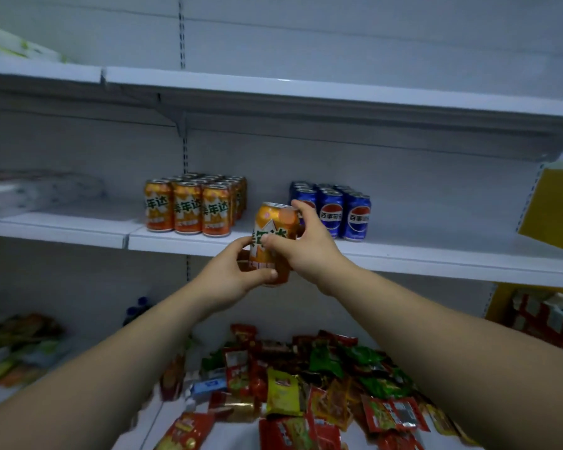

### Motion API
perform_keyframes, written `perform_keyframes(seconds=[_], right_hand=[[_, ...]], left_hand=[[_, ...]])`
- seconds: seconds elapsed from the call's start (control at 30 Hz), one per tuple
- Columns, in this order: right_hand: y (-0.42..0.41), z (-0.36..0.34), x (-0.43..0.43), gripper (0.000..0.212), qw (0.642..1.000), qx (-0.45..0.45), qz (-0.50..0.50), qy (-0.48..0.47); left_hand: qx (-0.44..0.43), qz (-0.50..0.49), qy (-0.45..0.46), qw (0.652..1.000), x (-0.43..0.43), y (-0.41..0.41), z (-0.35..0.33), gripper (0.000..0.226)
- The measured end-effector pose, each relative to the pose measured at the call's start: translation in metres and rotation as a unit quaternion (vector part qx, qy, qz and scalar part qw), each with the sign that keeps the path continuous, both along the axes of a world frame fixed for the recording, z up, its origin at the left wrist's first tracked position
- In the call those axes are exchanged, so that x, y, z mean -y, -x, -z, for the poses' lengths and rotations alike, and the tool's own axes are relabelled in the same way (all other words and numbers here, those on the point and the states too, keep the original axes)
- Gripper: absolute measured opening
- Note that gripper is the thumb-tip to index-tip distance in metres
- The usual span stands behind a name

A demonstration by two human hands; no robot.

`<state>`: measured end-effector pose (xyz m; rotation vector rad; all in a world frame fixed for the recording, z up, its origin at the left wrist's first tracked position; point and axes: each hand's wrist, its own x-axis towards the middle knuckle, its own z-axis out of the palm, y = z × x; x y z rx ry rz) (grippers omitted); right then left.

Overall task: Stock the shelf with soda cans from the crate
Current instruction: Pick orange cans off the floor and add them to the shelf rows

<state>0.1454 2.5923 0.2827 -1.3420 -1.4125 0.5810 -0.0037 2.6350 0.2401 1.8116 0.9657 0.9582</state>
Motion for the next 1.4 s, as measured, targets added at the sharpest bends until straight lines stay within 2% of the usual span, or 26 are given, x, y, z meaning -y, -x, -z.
perform_keyframes(seconds=[0.13, 0.23, 0.37, 0.57, 0.63, 0.7, 0.83, 0.93, 1.1, 1.4], right_hand=[[0.009, -0.004, -0.044, 0.087, 1.0, -0.002, 0.006, 0.001], [0.013, -0.005, -0.079, 0.086, 1.0, -0.013, 0.011, 0.01], [0.011, 0.001, -0.128, 0.084, 0.999, -0.022, 0.03, 0.02], [0.004, 0.016, -0.194, 0.065, 0.998, -0.02, 0.044, 0.036], [0.002, 0.019, -0.211, 0.062, 0.998, -0.007, 0.046, 0.038], [-0.001, 0.023, -0.222, 0.067, 0.998, 0.026, 0.048, 0.044], [-0.003, 0.032, -0.235, 0.1, 0.988, 0.112, 0.081, 0.07], [-0.004, 0.034, -0.249, 0.098, 0.988, 0.104, 0.094, 0.069], [-0.006, 0.034, -0.275, 0.087, 0.978, 0.146, 0.118, 0.094], [-0.019, 0.039, -0.342, 0.093, 0.961, 0.182, 0.147, 0.151]], left_hand=[[-0.092, -0.087, -0.01, 0.992, -0.041, 0.043, 0.001, 0.086], [-0.177, -0.165, -0.037, 0.97, -0.074, 0.077, 0.0, 0.085], [-0.28, -0.239, -0.095, 0.925, -0.121, 0.112, 0.003, 0.079], [-0.428, -0.308, -0.092, 0.845, -0.195, 0.147, 0.025, 0.107], [-0.465, -0.314, -0.099, 0.822, -0.207, 0.151, 0.031, 0.107], [-0.492, -0.319, -0.112, 0.802, -0.217, 0.152, 0.035, 0.104], [-0.515, -0.32, -0.148, 0.781, -0.236, 0.156, 0.041, 0.109], [-0.492, -0.326, -0.176, 0.788, -0.244, 0.16, 0.05, 0.113], [-0.457, -0.364, -0.205, 0.785, -0.25, 0.159, 0.062, 0.112], [-0.456, -0.399, -0.235, 0.76, -0.255, 0.159, 0.072, 0.106]])
